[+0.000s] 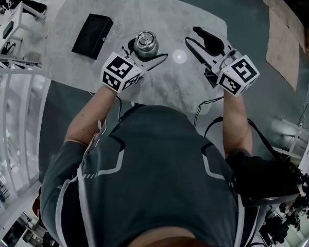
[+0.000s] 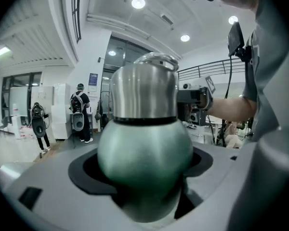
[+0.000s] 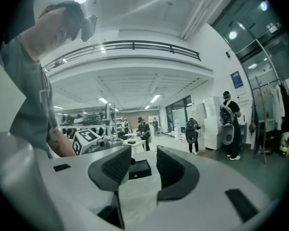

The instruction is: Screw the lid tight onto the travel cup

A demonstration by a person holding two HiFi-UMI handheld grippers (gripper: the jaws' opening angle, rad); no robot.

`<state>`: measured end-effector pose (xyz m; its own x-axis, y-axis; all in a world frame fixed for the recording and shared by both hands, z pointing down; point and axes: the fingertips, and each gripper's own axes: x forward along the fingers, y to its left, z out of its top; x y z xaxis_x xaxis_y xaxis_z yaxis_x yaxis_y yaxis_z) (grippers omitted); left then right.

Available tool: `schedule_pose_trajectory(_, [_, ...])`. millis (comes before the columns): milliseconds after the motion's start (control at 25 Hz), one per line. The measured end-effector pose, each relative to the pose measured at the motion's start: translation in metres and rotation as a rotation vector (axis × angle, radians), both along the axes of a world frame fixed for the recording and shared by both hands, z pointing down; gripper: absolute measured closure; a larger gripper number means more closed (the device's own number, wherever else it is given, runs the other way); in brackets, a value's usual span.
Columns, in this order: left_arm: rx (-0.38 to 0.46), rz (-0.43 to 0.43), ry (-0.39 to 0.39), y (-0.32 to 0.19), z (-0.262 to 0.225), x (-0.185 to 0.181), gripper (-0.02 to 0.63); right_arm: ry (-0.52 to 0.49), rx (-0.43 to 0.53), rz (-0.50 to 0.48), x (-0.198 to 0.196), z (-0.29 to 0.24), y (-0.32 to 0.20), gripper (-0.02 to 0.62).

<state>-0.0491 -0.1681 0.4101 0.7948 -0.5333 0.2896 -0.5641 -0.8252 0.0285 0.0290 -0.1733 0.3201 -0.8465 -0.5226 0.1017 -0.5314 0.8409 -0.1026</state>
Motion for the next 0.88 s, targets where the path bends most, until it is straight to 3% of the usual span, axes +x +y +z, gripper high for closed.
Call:
schedule_pose_trajectory(240, [-0.039,-0.082,-0.008,-0.017,0.039,0.000,0.203,0.032,-0.024,0.134,0.030,0.036,-0.007,0.513])
schedule_pose_trajectory(400, [-0.047,-0.101,-0.020,-0.021,0.063,-0.003,0.202,0.071,-0.047,0.217,0.039,0.064,-0.006,0.543])
schedule_pose_trajectory(880, [-0.070,-0.129,-0.054,-0.063,0.151,0.045,0.204,0.119,-0.128,0.388,0.100,0.139,-0.015,0.563])
